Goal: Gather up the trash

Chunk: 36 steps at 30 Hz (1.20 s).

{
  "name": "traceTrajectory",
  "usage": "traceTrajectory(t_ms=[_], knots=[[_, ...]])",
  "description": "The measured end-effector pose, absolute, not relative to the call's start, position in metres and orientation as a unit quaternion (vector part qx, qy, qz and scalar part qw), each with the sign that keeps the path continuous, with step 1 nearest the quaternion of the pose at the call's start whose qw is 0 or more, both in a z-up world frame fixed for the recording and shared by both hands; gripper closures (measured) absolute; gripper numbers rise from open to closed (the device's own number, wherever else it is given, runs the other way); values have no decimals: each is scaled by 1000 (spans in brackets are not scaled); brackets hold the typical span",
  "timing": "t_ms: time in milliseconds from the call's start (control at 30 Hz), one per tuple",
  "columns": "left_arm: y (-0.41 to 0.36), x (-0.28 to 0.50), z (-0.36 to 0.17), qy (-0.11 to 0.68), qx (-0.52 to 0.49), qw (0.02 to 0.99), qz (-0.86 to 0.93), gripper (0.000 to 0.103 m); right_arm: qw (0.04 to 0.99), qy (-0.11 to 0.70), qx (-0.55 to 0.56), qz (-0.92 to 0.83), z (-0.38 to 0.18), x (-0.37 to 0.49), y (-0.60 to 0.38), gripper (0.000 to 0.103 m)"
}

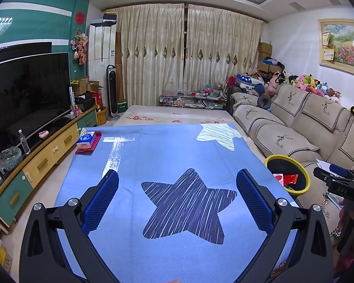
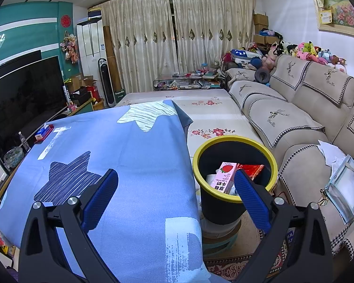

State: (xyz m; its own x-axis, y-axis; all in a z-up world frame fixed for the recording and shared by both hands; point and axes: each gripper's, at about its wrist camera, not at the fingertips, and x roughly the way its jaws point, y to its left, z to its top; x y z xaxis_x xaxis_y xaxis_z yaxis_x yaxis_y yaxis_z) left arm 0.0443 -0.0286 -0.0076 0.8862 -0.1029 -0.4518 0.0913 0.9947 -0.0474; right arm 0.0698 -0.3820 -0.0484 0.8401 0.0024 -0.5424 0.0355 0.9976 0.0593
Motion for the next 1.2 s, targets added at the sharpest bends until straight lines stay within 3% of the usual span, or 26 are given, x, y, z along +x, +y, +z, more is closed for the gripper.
traceTrajectory(t_ms=[867,1200], knots=[[-27,55,-9,224,-36,970,-85,5,955,294,38,-6,-58,70,-373,9],[8,159,-50,303,-12,953,-5,5,946,319,40,40,-60,129,-346,7]])
